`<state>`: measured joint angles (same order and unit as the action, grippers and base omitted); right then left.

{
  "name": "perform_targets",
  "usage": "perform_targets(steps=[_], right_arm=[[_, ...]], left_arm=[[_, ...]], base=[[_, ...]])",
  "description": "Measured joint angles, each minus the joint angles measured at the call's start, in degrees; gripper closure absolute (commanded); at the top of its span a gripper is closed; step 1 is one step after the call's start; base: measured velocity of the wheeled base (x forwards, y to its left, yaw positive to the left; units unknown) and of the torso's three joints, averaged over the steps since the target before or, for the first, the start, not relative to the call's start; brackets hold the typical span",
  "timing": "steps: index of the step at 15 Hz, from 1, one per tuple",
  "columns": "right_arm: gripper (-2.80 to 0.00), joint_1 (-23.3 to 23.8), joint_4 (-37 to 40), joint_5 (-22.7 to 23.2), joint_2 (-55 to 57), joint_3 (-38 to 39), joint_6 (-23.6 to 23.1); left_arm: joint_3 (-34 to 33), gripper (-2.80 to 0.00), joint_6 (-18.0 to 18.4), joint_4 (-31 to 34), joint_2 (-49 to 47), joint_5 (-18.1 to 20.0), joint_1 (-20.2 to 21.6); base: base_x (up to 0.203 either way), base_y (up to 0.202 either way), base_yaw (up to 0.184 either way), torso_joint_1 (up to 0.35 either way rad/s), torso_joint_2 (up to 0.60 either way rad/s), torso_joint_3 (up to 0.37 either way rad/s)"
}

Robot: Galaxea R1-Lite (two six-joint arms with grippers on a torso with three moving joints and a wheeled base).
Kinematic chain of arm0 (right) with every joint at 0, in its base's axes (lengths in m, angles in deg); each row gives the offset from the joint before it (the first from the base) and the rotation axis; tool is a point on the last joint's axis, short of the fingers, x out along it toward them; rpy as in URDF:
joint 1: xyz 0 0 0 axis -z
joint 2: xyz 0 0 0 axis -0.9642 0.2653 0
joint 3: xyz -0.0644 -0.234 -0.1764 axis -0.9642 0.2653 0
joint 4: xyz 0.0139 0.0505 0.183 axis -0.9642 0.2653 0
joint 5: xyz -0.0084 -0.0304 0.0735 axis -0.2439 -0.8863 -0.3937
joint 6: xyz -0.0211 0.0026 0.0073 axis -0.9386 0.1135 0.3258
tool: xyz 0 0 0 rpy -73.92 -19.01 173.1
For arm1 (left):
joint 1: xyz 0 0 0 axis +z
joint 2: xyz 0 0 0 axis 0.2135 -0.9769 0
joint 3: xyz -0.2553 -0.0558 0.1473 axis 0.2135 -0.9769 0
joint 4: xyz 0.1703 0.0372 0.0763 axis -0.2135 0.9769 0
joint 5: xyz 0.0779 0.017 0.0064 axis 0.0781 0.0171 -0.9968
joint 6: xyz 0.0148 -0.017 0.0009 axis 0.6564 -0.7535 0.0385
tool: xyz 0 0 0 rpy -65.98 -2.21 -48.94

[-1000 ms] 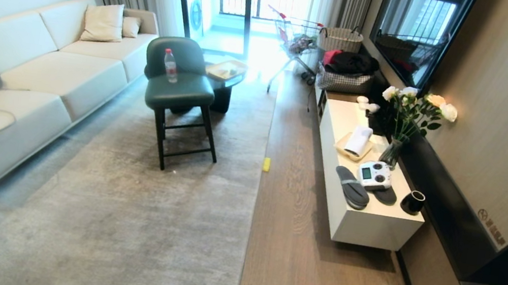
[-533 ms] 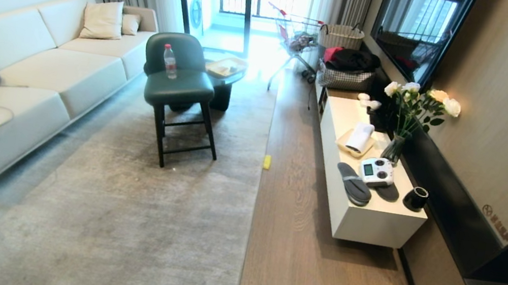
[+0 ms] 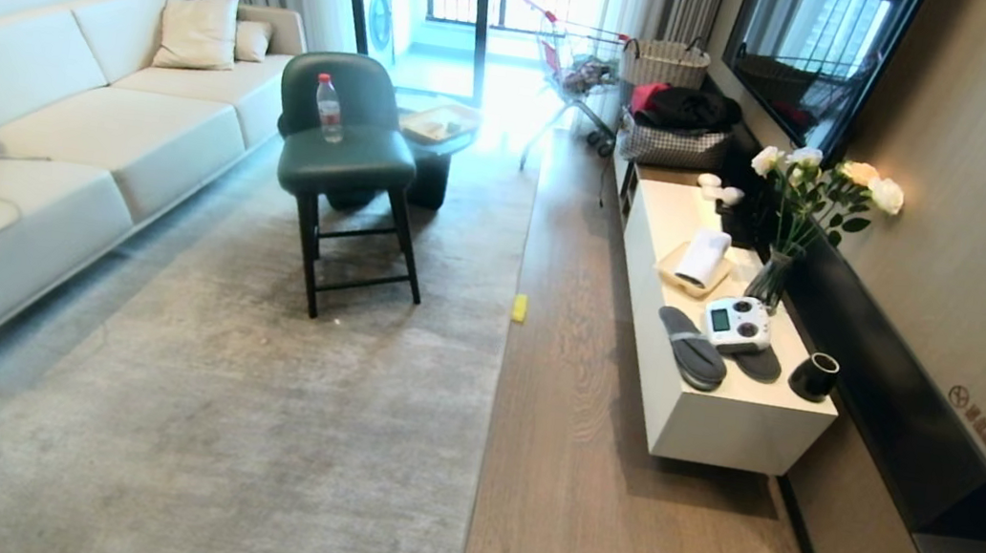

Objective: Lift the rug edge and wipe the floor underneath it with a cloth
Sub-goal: Lift up the carpet

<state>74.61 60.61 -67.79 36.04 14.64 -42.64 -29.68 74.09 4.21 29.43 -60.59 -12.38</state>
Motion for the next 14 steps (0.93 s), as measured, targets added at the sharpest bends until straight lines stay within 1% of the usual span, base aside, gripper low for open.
perform_targets(steps=[7,14], right_arm=[[0.00,0.00,0.02,0.01,0.05,0.00,0.04],[0.00,0.00,-0.24,-0.08,0.07,0.00,0.13]], left_arm=[[0.00,0.00,0.00,0.02,0.00,0.00,-0.02],[0.00,0.00,0.00,0.05,0.00,0.00,0.00]], base=[[0.000,0.000,0.000,-0.142,0.36,0.213],[0.000,0.000,0.000,-0.189,0.53,0.334]])
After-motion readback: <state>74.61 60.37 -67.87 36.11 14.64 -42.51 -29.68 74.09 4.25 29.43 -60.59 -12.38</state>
